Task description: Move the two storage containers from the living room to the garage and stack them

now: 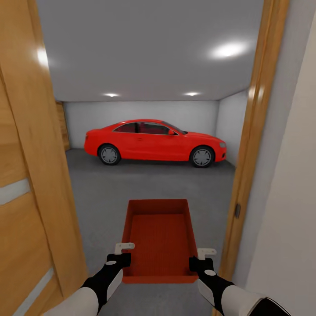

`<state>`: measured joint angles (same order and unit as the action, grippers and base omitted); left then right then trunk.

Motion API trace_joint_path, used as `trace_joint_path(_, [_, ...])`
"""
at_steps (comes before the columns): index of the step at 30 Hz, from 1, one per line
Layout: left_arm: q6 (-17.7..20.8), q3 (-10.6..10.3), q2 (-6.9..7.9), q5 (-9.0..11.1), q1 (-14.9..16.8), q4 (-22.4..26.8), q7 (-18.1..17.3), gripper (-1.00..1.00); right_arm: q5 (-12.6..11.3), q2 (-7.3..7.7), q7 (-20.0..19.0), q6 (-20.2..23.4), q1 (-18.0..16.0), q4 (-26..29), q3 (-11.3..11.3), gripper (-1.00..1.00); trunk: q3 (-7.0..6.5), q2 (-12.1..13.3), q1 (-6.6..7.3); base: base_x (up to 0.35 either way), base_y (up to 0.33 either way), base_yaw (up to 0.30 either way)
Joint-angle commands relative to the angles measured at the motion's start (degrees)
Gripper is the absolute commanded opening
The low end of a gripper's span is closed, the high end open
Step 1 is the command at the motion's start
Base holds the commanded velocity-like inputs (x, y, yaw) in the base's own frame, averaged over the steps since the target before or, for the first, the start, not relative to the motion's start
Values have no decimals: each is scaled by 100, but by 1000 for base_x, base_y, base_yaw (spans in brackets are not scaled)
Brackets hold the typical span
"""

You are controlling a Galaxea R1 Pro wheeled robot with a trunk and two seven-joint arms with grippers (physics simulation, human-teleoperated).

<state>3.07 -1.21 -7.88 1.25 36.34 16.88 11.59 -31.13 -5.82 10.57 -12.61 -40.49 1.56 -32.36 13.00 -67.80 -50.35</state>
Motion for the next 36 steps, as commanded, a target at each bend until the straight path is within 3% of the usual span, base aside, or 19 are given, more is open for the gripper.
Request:
trace_joint_path(1, [36,183,6,288,5,19,28,-100,-112,2,-11,-58,-6,-12,80,-100,7,-4,-3,280,216,-284])
trace_joint_path(19, [36,186,5,294,5,18,28,-100,-112,-5,-11,-52,-4,-8,72,-100,7,-4,-3,290,146,-55])
trace_joint_path(36, [36,189,-2,291,5,34,43,-100,-112,-7,-11,-58,-5,-8,73,-100,7,-4,-3,39,-2,0])
